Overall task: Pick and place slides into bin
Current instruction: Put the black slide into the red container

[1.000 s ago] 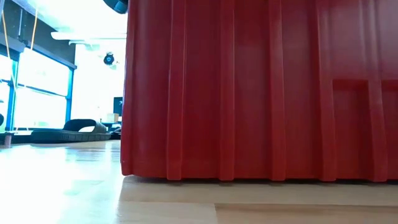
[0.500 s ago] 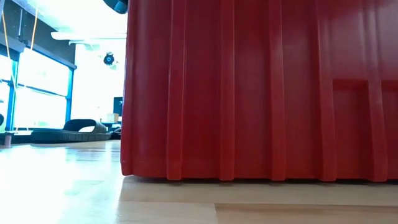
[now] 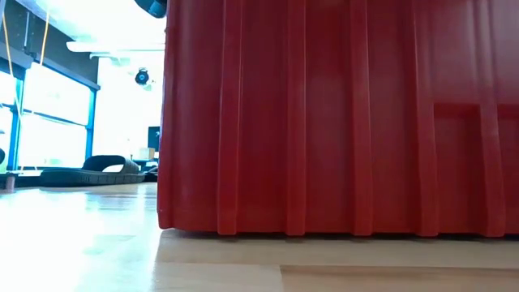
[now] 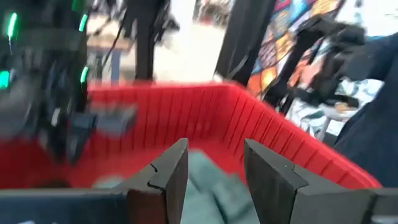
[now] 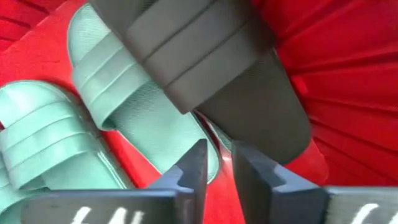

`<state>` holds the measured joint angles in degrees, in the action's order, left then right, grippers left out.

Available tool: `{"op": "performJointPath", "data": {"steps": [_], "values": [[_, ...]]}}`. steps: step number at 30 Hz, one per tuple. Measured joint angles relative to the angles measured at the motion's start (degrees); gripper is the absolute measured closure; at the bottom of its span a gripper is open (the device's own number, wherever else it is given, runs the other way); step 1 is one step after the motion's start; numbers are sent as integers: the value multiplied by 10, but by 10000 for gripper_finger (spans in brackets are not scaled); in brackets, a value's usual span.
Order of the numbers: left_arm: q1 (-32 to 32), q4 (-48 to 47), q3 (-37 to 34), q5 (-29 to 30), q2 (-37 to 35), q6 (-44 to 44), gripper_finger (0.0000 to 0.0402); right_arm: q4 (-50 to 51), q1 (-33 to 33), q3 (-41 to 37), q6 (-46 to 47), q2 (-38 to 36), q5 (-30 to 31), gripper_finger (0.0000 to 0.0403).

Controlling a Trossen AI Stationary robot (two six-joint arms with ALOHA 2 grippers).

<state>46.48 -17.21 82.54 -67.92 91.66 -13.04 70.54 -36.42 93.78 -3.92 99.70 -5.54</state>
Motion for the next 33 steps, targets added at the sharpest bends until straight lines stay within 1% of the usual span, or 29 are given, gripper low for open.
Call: {"op": "performJointPath", "data": {"steps": [4, 6, 8, 11, 13, 15, 19, 22, 24, 26, 29, 33], "values": [[0, -158, 0, 85, -5, -79, 263, 0, 2, 0, -12, -1, -6, 369], [0, -242, 0, 146, -12, -123, 263, -3, 2, 0, -21, -3, -10, 379], [0, -327, 0, 224, -19, -157, 263, -5, 1, 0, -26, -9, -11, 383], [0, -435, 0, 371, -34, -188, 264, -10, 1, 0, -37, -21, -15, 384], [0, -484, 0, 465, -45, -196, 264, -16, 1, 0, -46, -35, -16, 382], [0, -524, 0, 548, -53, -197, 264, -25, 1, 0, -54, -50, -18, 382], [0, -575, 0, 714, -61, -197, 264, -35, 1, 0, -56, -82, -19, 382], [0, -592, -7, 816, -61, -197, 264, -34, 1, 0, -54, -103, -20, 382], [0, -590, -22, 849, -60, -191, 264, -28, 1, 0, -56, -115, -25, 382], [1, -586, -42, 866, -60, -182, 264, -18, 1, 0, -56, -125, -32, 382], [1, -562, -90, 891, -60, -182, 264, -2, 1, 0, -72, -139, -41, 378], [1, -518, -163, 927, -59, -182, 264, -1, 1, 0, -88, -153, -42, 360]]}}
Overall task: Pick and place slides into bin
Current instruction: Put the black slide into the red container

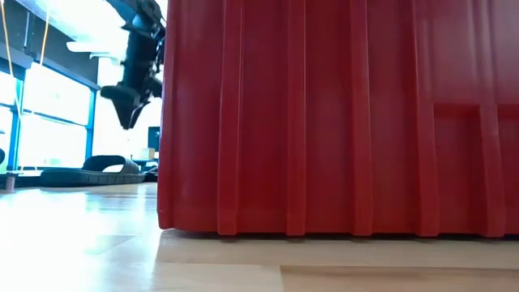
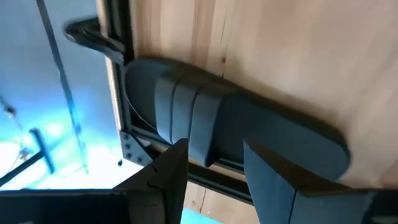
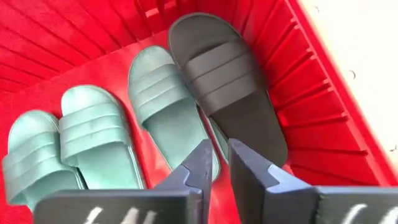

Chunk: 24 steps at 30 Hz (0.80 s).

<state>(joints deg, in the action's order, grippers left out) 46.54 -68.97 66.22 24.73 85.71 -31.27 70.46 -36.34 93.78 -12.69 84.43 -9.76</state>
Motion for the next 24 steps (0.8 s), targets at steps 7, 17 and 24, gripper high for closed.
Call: {"op": "performJointPath", "data": {"steps": [7, 17, 24], "values": [[0, 76, -95, 21, 0, -13, 263, -5, 0, 0, -14, -5, -1, 320], [0, 152, -143, 118, 0, -12, 263, -17, 0, 0, -20, -5, -1, 290], [0, 201, -143, 114, 4, -33, 263, -17, 0, 0, -13, -5, -1, 288]]}}
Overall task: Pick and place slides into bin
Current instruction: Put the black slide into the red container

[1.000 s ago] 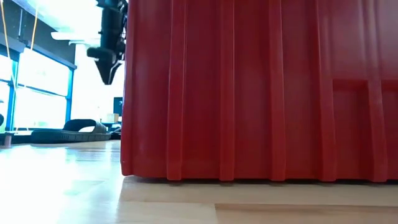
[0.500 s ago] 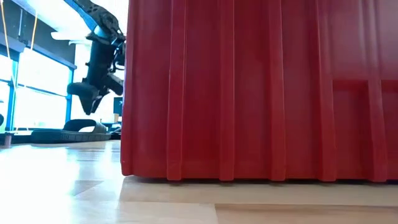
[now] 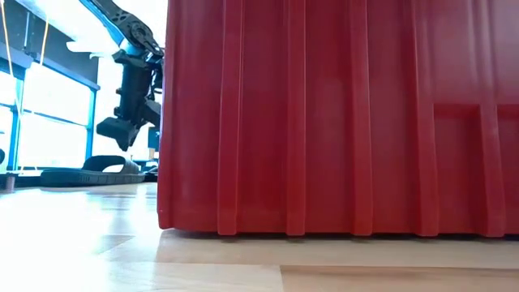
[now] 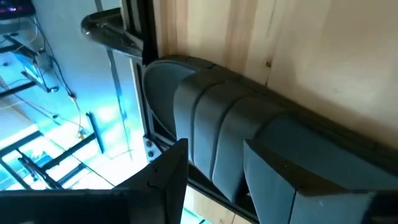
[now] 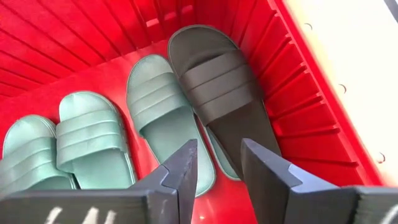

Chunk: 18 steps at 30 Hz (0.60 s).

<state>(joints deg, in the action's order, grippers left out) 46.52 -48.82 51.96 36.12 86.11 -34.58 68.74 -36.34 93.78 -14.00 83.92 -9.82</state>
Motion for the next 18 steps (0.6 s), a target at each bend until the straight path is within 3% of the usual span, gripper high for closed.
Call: {"op": "performJointPath", "data": {"steps": [6, 11, 18], "values": [[0, -13, 0, 6, 10, -1, 252, 0, 0, 0, 4, 0, 0, 288], [0, -3, 0, 34, 12, 5, 204, -2, 0, 0, 0, 0, 2, 288], [0, 4, -5, 20, 12, 3, 151, -6, 0, 0, 0, 0, 1, 288]]}}
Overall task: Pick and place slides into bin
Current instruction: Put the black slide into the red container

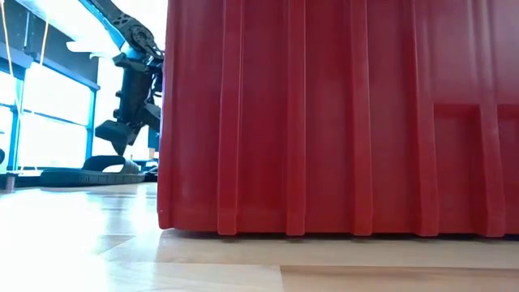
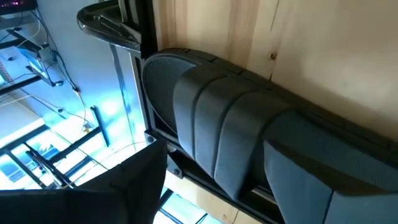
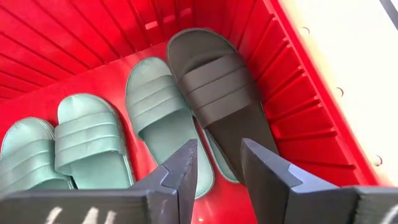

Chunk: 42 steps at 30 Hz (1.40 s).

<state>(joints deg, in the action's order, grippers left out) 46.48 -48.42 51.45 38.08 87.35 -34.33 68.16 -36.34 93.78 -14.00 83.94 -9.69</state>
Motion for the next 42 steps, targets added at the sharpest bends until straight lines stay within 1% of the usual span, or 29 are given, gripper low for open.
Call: {"op": "performJointPath", "data": {"steps": [4, 9, 14, 17, 20, 24, 28, 30, 35, 36, 40, 42], "values": [[0, 19, -12, -1, 0, 0, 155, 0, 0, 0, 0, 0, 0, 288], [1, 35, -36, -1, 0, 1, 173, 0, 0, 0, 0, 0, 0, 288], [1, 73, -72, 1, 0, 3, 189, -1, 0, 0, 0, 0, -2, 288], [0, 96, -86, 13, 0, 11, 197, -4, 0, 0, 0, 0, -2, 288], [0, 101, -87, 31, 0, 39, 211, -4, 0, 0, 0, 0, -2, 288], [0, 111, -87, 39, 0, 54, 240, -5, 0, 0, 0, 0, -2, 288], [0, 120, -87, 20, 0, 81, 282, -7, 0, 0, 1, 0, -2, 288], [0, 120, -87, 10, 0, 95, 307, -7, 0, 0, 2, 0, -2, 288], [0, 116, -86, -12, -1, 131, 385, -7, 0, 0, 5, 0, -2, 288], [0, 115, -86, -18, -1, 138, 392, -7, 0, 0, 6, 0, -2, 288], [0, 100, -77, -43, -4, 176, 390, -7, 0, 0, 7, 0, -1, 288], [0, 84, -63, -65, -10, 190, 396, -7, 0, 0, 11, 0, -1, 288]]}}
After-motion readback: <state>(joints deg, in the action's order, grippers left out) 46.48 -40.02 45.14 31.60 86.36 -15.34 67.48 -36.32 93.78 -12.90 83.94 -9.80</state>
